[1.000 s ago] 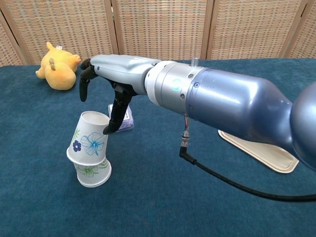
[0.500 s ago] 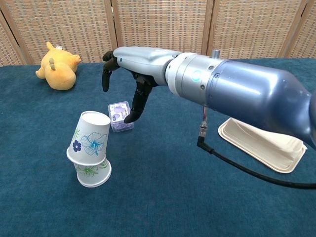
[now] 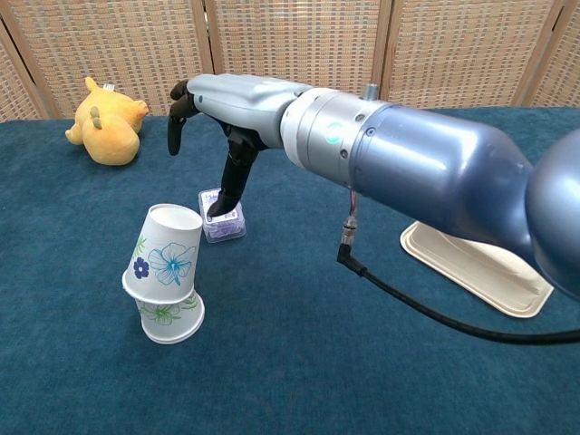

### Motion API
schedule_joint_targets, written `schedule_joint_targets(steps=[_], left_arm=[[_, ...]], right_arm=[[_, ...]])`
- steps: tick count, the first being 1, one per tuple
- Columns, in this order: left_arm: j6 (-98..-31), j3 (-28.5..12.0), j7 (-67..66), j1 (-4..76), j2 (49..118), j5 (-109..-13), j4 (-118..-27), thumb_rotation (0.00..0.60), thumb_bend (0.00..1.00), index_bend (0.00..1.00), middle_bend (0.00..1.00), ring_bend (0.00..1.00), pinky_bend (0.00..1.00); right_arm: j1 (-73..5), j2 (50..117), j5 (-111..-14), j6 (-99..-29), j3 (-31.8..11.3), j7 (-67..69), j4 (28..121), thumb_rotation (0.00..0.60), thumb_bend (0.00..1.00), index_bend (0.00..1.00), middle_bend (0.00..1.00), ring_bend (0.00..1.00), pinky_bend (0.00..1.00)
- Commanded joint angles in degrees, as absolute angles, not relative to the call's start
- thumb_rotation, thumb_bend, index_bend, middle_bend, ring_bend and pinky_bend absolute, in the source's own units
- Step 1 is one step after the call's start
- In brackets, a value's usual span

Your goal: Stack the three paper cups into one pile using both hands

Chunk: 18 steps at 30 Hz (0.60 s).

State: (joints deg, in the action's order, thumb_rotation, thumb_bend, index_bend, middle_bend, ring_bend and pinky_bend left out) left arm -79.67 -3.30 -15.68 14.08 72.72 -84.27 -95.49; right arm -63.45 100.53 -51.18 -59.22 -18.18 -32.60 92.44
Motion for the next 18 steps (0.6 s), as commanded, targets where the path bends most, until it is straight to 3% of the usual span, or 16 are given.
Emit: schedule_joint_targets(steps=[1,18], left_arm=[[-79.7,-3.3,-15.6,14.0,72.7,-84.3,-95.5,0.600,0.22,0.06,0.00,0.00,0.09],[-80.1,-3.2,-15.0,13.9,72.3,-84.9,-95.8,0.600,0.22,0.06,0.00,0.00,0.09]], right_arm=[[-63.7,100.8,-51.1,-59.4,-18.4,-32.9,92.5,0.600,0.19,0.34,0.00,0.00,0.08],[-64.8,103.9,-50.8,-60.4,-19.3,-33.3,93.0,0.600,0.19,0.33,0.00,0.00,0.08]])
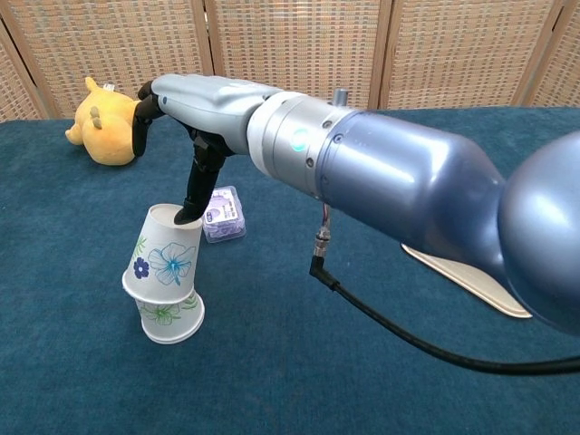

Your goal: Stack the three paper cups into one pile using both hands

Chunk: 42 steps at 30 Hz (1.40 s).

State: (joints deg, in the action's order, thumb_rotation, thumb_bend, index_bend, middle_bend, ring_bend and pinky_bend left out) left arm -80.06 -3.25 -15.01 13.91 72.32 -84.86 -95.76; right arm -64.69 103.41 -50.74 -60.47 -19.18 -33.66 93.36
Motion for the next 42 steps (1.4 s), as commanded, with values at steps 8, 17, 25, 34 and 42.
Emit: schedule_joint_targets(steps=[8,17,25,34,42], left_arm=[[-80.0,-3.2,-14.9,13.9,72.2,-84.9,-95.7,0.600,0.22,0.06,0.00,0.00,0.09],[-79.9,-3.3,-15.0,13.9,72.2,-84.8,-95.8,0.600,0.22,0.06,0.00,0.00,0.09],[-80.3,-3.2,-14.7,13.8,71.9,-85.3,-96.2,0.600,0.22,0.06,0.00,0.00,0.09],[-80.5,-3.3,-13.9,13.6,71.6,-85.3,-96.0,0.600,0.22,0.06,0.00,0.00,0.09],[-80.6,-3.6,-14.4,13.6,71.9,-84.8,-95.9,0.600,0.22,0.05,0.00,0.00,0.09]], right_arm=[[-65.0,105.4,-51.1,-60.3,-19.4,-32.4,92.2,0.600,0.19,0.33,0.00,0.00,0.08],[-65.7,106.2,-51.3,-60.8,-20.4,-33.1,93.6,0.600,0.19,0.33,0.00,0.00,0.08],[-66.1,106.1,-50.6,-61.6,-21.8,-33.7,96.7,0.600,0.18,0.33,0.00,0.00,0.08],[-64.1,102.1,-50.5,-63.0,-19.8,-35.7,96.9,0.600,0.19,0.32,0.00,0.00,0.08],[-52.1,88.0,-57.2,-67.6,-12.8,-27.6,100.5,0.600,0.18,0.23,0.00,0.00,0.05]])
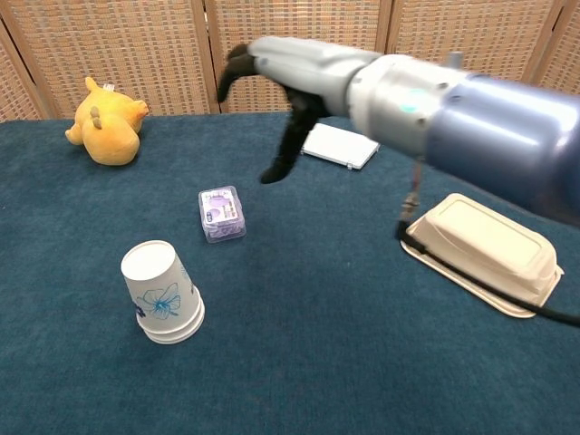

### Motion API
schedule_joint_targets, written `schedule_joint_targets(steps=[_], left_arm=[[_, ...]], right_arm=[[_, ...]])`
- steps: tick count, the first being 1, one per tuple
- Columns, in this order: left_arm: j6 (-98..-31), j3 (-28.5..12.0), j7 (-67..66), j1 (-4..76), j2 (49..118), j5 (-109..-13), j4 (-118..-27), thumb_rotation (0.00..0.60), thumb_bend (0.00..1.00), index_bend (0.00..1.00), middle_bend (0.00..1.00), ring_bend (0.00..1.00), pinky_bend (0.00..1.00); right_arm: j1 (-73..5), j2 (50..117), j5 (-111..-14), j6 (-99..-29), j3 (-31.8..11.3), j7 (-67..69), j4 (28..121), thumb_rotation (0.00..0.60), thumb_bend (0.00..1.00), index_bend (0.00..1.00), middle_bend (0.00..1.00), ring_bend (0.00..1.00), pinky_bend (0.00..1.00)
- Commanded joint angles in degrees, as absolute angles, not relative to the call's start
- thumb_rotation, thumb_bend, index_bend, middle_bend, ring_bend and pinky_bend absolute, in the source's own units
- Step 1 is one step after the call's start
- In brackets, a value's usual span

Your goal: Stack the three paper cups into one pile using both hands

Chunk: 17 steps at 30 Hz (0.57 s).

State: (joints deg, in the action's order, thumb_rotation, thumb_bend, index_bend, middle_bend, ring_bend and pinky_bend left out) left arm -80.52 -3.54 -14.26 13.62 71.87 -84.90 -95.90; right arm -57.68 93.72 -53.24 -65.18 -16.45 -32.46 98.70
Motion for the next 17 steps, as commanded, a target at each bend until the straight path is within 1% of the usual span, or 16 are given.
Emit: schedule_joint_targets(steps=[1,5,9,17], left_arm=[[-80.6,-3.6,-14.7,13.6,72.0,-84.8,-95.9,0.600,0.22,0.05,0.00,0.00,0.09],[-80.8,-3.6,-15.4,13.5,72.4,-84.8,-95.8,0.600,0.22,0.01,0.00,0.00,0.09],[-80.7,-3.6,-16.5,13.5,72.9,-84.5,-95.4,0.600,0.22,0.00,0.00,0.00,0.08],[-81.4,-4.3,-17.3,13.3,73.5,-83.5,-94.6,0.600,0.21,0.00,0.00,0.00,0.07]], right_arm=[[-50.2,86.3,-58.6,-68.4,-11.6,-25.8,100.6,0.600,0.18,0.21,0.00,0.00,0.05],[-43.9,81.9,-63.5,-71.6,-7.0,-19.8,99.5,0.600,0.18,0.17,0.00,0.00,0.03],[-37.2,79.5,-68.0,-75.3,-2.2,-13.8,96.4,0.600,0.18,0.14,0.00,0.00,0.01],[-29.3,79.3,-74.2,-80.8,2.5,-8.1,90.1,0.600,0.18,0.13,0.00,0.00,0.01]])
